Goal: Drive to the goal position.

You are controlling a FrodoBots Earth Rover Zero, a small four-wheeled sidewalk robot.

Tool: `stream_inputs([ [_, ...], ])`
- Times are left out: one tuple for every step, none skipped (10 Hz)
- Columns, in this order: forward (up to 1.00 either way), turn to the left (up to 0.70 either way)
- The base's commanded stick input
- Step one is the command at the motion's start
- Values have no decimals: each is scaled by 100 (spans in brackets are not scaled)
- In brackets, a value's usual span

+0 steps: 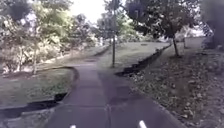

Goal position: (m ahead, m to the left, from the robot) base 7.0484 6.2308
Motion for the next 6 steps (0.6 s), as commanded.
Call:
stream_inputs([
  [50, 0],
  [50, 0],
  [50, 0],
  [50, 0],
  [50, 0],
  [50, 0],
])
